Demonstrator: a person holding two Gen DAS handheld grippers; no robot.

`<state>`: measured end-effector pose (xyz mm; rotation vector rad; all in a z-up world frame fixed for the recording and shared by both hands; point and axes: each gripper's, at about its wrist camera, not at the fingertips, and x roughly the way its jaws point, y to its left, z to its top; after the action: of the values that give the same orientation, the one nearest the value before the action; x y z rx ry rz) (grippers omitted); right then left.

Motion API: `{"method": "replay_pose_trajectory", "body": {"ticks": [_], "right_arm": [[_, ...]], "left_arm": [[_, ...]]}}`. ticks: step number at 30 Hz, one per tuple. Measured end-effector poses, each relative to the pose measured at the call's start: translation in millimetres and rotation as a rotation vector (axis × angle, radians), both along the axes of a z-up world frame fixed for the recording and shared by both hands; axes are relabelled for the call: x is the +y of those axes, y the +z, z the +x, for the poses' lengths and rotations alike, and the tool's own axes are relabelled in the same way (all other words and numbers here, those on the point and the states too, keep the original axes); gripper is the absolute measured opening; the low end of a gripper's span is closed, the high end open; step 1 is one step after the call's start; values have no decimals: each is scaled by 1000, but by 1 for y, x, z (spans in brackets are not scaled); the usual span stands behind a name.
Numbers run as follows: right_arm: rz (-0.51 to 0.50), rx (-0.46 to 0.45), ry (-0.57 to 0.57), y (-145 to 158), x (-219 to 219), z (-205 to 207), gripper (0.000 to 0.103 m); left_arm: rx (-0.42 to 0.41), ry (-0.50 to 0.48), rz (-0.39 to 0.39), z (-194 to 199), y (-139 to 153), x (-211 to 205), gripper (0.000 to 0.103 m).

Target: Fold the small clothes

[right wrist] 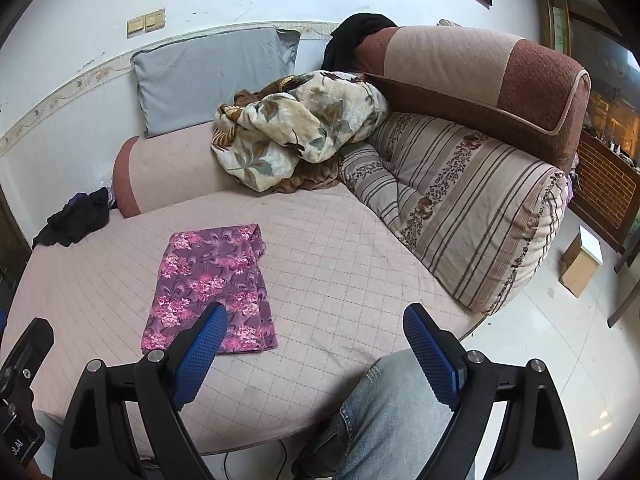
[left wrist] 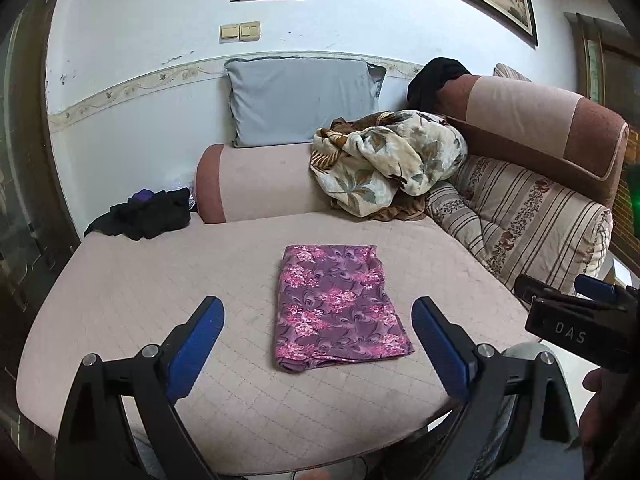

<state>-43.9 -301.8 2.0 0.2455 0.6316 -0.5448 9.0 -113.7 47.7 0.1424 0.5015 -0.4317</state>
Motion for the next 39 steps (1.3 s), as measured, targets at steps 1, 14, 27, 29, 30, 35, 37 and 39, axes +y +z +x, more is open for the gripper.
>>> {"method": "replay_pose_trajectory", "body": {"ticks": [1,14,27,29,30,35,37,39], "right_arm": [[2,2,1,0,0,1,93],[-2,19,5,-4,3,9,93],[0,34,7,-11,1,18,93],[2,34,9,-11,0,18,93],[2,35,9,-12,0,19,93],[0,37,12,-12,0,21,93],[-1,36,13,-12,0,22,93],[-4,35,13,-12,-1,22,93]], "left_arm": [[4,-1,-1,0,-1,0,94],[36,-9,-3,4,-8,-2,94],[60,-8,0,15,-16,-1,94],[60,-7,3,15,-16,-1,94],[60,-6,4,15,-16,-1,94],[60,-7,4,15,-16,-1,94],[59,-7,4,15,-16,-1,94],[60,-5,7,16,-17,-1,94]]}}
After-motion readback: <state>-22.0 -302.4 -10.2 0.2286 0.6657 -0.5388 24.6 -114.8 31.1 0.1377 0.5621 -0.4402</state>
